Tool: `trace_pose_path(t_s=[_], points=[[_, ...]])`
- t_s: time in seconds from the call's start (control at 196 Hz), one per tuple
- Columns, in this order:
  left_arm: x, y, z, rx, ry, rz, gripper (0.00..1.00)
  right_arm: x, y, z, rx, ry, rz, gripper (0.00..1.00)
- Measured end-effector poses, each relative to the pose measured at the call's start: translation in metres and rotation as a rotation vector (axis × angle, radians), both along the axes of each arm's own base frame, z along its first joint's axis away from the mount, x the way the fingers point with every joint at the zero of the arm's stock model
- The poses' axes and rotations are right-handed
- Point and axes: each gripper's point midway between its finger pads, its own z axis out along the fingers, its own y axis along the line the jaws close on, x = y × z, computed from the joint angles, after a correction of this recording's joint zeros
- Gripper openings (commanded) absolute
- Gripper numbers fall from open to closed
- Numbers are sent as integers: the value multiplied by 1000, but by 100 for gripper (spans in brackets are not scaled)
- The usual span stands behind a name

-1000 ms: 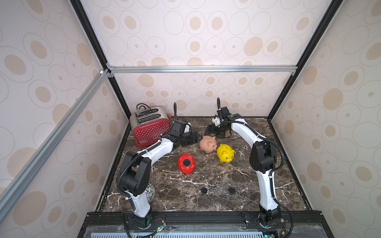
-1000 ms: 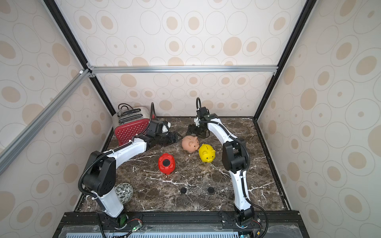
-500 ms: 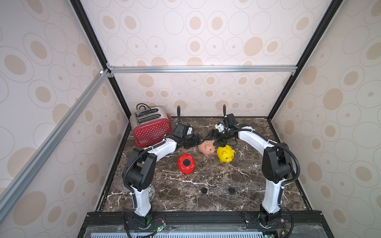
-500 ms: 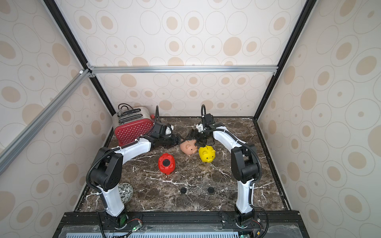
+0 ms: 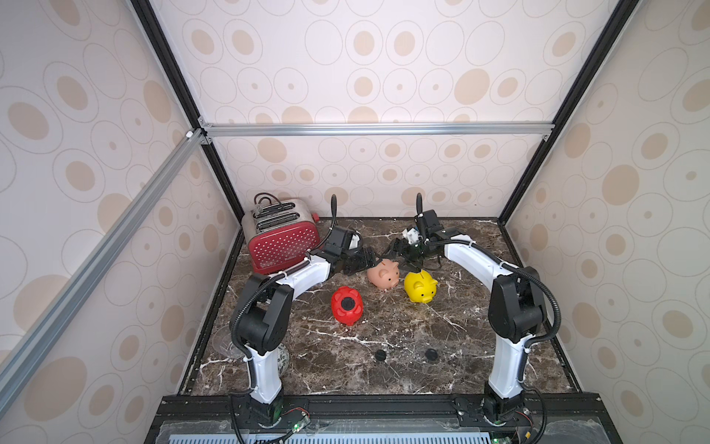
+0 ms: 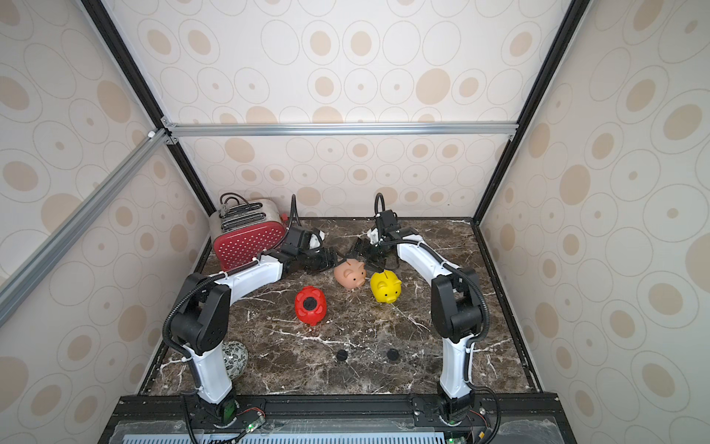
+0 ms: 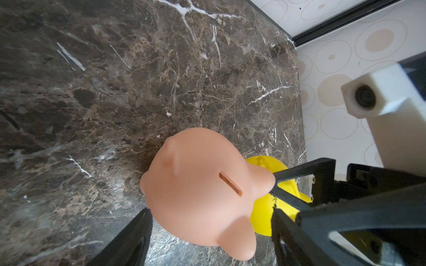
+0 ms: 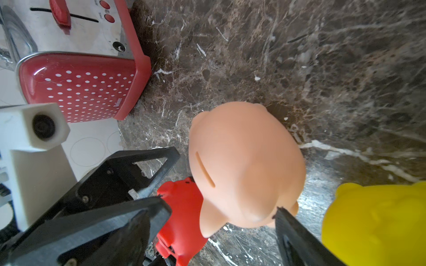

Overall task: Close piggy banks
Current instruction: Adjust the piggy bank at the center of the board.

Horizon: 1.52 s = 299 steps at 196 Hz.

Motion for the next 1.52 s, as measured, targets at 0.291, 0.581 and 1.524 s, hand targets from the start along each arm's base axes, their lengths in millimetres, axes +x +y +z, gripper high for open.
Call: trace_pose_path(t_s=[0.291, 0.581, 1.524], points=[[-13, 10, -7, 30, 14, 9, 77, 12, 5, 9, -22, -59, 23, 87], [-18, 8, -6, 9, 25, -9, 72, 18, 11, 4, -25, -58, 48, 86], [-15, -4, -18, -42, 63, -26, 75, 70, 8, 4, 14, -137, 135, 100]])
